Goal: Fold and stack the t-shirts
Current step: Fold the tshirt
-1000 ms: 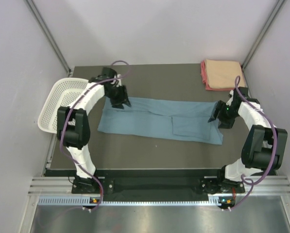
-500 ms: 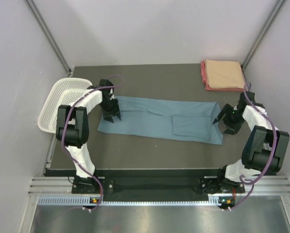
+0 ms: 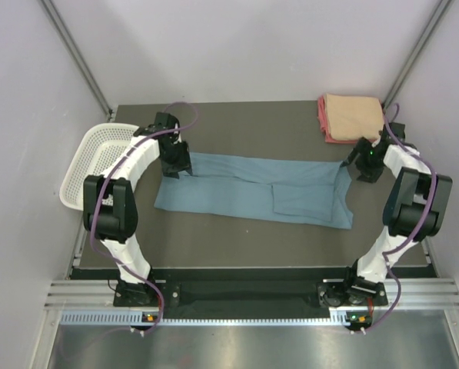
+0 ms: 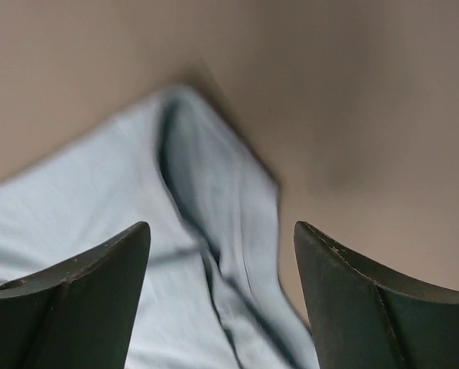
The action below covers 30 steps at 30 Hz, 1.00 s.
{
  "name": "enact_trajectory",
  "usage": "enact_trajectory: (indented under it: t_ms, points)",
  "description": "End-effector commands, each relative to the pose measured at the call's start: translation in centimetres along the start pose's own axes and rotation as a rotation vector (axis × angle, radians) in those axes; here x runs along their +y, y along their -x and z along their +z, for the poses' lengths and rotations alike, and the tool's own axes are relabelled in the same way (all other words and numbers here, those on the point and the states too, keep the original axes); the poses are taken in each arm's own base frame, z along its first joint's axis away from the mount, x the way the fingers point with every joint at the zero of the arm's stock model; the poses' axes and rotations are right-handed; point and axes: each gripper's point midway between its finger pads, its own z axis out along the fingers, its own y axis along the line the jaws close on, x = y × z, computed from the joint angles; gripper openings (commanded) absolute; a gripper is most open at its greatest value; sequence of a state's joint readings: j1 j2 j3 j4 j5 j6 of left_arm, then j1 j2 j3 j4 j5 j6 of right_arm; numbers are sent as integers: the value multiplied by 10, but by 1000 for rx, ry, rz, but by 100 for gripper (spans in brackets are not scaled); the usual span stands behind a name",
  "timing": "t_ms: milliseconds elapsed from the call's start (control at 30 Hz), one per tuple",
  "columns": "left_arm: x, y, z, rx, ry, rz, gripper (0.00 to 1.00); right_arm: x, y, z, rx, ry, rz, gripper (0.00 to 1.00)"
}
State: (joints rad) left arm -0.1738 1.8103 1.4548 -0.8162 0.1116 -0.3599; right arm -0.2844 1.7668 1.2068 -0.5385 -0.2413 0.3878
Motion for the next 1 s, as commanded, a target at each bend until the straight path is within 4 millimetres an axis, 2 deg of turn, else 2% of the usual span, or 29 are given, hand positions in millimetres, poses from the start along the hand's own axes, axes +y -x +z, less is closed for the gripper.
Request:
enact_trajectory:
  t_ms: [0,33,67,300,467,567,633,833,967]
  points:
    - [-6,8,-24,-59,-30,22,55,31,54,2,-119,97,-86,76]
    - [-5,8,-25,-64,-20,25,55,31,53,11,-97,103,-88,76]
    - [-3,8,-25,-67,-12,26,56,36,62,10,-112,114,-106,76]
    - [-2,14,-24,-41,7,29,58,53,71,22,-104,176,-203,76]
    - [11,0,-21,-13,63,-8,59,51,61,37,-55,195,-239,76]
    - [19,-13,-16,15,90,-53,65,51,56,43,-36,203,-267,75]
    - [21,-15,-16,17,95,-70,78,52,53,45,-25,213,-278,74]
    - [47,-24,-28,8,196,-122,78,54,39,59,21,220,-284,67]
    - [66,-41,-27,40,262,-169,75,53,39,63,20,194,-290,57]
